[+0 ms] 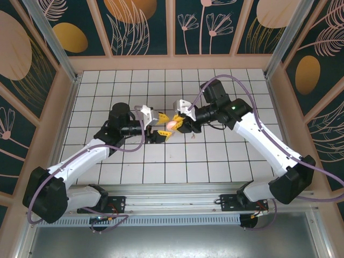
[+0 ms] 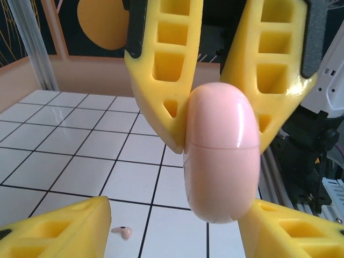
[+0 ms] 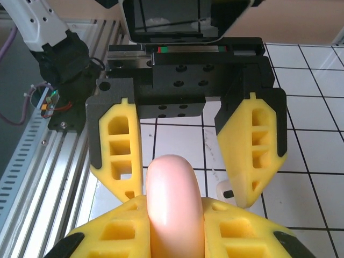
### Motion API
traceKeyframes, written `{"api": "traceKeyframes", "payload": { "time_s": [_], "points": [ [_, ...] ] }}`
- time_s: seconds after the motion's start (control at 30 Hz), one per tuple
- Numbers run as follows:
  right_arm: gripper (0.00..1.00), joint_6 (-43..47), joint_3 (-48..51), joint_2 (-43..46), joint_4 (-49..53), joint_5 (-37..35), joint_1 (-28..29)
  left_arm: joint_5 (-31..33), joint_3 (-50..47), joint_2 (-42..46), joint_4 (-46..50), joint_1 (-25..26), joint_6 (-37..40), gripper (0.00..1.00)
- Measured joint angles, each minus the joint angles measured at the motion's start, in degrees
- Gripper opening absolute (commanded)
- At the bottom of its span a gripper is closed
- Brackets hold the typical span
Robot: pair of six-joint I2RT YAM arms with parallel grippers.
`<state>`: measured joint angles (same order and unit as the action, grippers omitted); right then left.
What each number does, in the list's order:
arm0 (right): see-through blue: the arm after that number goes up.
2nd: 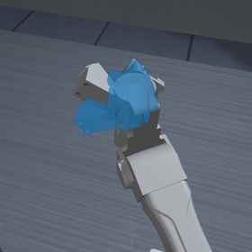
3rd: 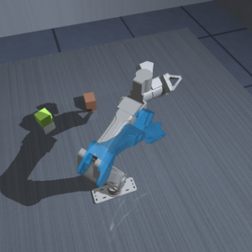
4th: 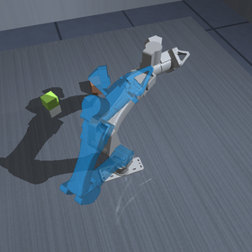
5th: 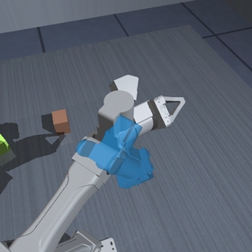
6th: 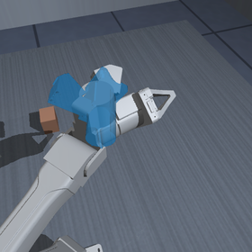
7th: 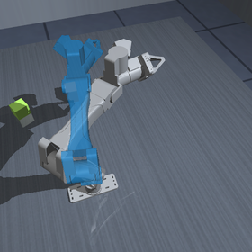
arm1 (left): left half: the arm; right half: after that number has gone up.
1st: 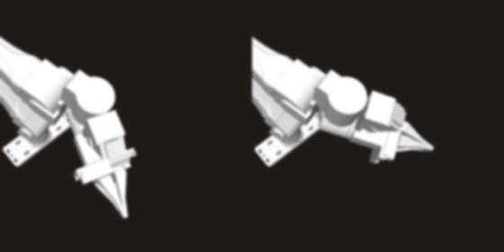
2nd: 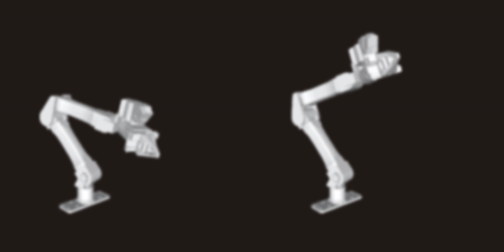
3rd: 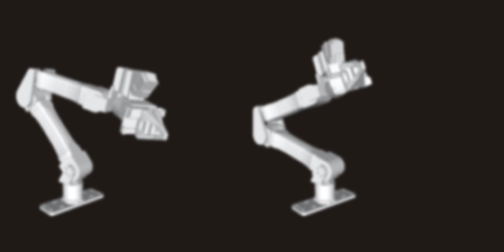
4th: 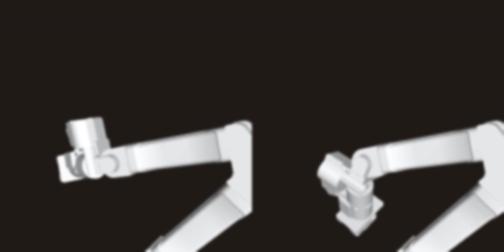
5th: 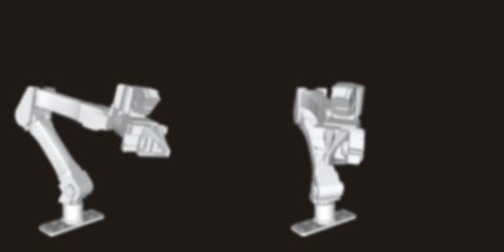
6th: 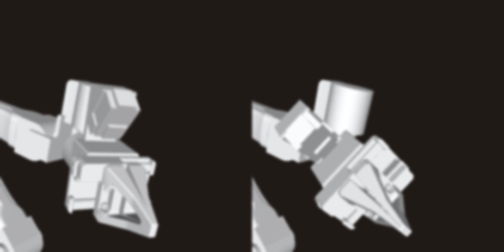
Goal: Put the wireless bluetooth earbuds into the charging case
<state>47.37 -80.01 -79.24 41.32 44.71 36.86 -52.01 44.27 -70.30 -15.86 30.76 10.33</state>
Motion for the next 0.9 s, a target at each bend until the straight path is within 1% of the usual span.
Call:
{"api": "traceKeyframes", "payload": {
  "time_s": [0.1,0.2,0.27,0.43,0.63,0.8,0.83,0.9],
  "points": [
    [0.06,0.39,-0.81,-0.79,0.83,-1.18,0.61,0.0,0.35,-0.02,1.2,0.22,0.74,0.6],
    [0.07,0.59,-1.29,-1.66,1.81,-1.92,0.83,0.0,0.94,-0.02,2.03,0.55,1.31,0.59],
    [0.07,0.76,-1.4,-2.16,2.25,-2.38,0.98,0.0,1.25,-0.02,2.47,0.59,1.62,0.57],
    [0.07,0.79,-1.4,-2.69,2.71,-3.37,1.18,-0.17,1.6,-0.02,3.04,0.74,2.25,0.39],
    [0.08,0.76,-1.55,-2.69,2.84,-4.2,1.18,-0.42,1.62,-0.02,3.96,0.96,2.62,0.3],
    [0.09,0.74,-1.55,-2.67,2.89,-4.2,1.18,-0.42,1.62,-0.02,4.11,0.96,3.1,0.31],
    [0.09,0.72,-1.55,-2.67,2.86,-4.2,1.18,-0.44,1.62,-0.02,4.11,0.96,3.17,0.35],
    [0.09,0.7,-1.55,-2.67,2.84,-4.11,1.18,-0.22,1.62,-0.02,4.15,0.96,3.32,0.38]
  ]
}}
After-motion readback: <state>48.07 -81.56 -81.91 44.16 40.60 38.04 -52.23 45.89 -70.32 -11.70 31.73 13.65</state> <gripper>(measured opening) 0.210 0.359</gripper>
